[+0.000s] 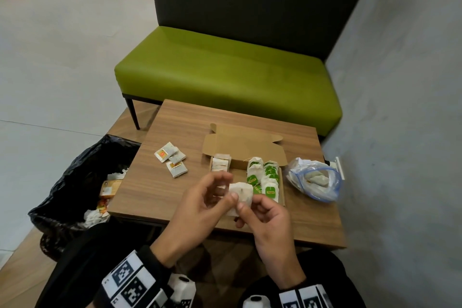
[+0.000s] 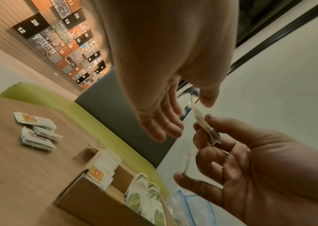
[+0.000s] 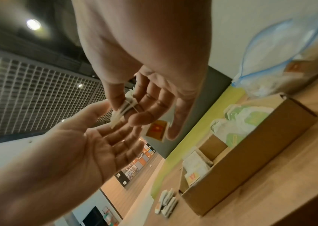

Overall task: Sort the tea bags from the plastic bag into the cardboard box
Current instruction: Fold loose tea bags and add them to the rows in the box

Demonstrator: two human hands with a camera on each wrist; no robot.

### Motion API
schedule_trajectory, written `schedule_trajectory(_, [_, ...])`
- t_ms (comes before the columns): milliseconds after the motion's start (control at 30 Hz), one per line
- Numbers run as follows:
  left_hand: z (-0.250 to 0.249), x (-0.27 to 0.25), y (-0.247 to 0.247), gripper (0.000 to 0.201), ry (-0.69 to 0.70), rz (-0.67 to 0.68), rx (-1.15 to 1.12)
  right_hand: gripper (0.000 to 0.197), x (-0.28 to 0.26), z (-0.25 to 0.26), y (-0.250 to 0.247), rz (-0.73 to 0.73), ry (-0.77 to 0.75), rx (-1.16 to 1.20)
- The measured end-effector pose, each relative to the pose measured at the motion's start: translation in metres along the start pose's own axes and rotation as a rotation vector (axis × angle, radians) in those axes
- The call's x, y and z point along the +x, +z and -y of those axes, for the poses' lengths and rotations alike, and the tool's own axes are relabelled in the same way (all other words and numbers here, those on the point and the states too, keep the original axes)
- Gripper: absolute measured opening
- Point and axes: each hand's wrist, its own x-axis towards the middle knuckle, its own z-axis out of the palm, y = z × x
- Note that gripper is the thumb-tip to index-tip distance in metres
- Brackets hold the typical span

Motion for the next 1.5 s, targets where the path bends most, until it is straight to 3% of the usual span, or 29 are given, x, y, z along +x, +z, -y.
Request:
schedule_trajectory(133, [-0.003,-0.006,0.006,0.008,-0.025,-0.023,0.040,0.029,-0.011,0.005,-0.005,0.037,-0.008,-0.099])
schedule_trajectory(267, [-0.010,-0.009,0.006,0.010,-0.038,-0.080,-0.126,0.058,-0.015,-0.002,-0.013,0.104,0.009,-0.302])
schedule_trajectory(433, [-0.019,-0.017,0.007,0.020,-0.085,-0.036,-0.359,0.030,-0.020,-0.002,-0.003,0.184,-0.081,-0.318])
schedule_trajectory(667, [-0.028,-0.022,0.004,0.022,-0.050,-0.048,-0.422,0.008,-0.030,-0.007,0.001,0.203,-0.149,-0.386])
schedule_trajectory(900, [-0.028,-0.019,0.004,0.011,0.079,-0.231,-0.113,0.010,-0.039,-0.004,-0.003,0.250,-0.005,-0.388])
schedule_trajectory(1033, [-0.014,-0.015,-0.001,0.010,0.159,-0.294,0.235,0.009,-0.041,0.001,-0.004,0.248,0.081,-0.331])
schedule_trajectory(1100, [-0.007,-0.014,-0.003,0.011,0.188,-0.314,0.317,0.021,-0.042,0.004,-0.003,0.225,0.092,-0.313])
schedule_trajectory(1333, [0.009,-0.016,-0.002,0.011,0.137,-0.273,0.353,0.028,-0.039,0.022,-0.004,0.199,0.047,-0.117])
schedule_trajectory(1500, [0.011,-0.018,0.004,0.011,0.059,-0.201,0.220,0.011,-0.028,0.020,0.002,-0.043,-0.025,-0.098])
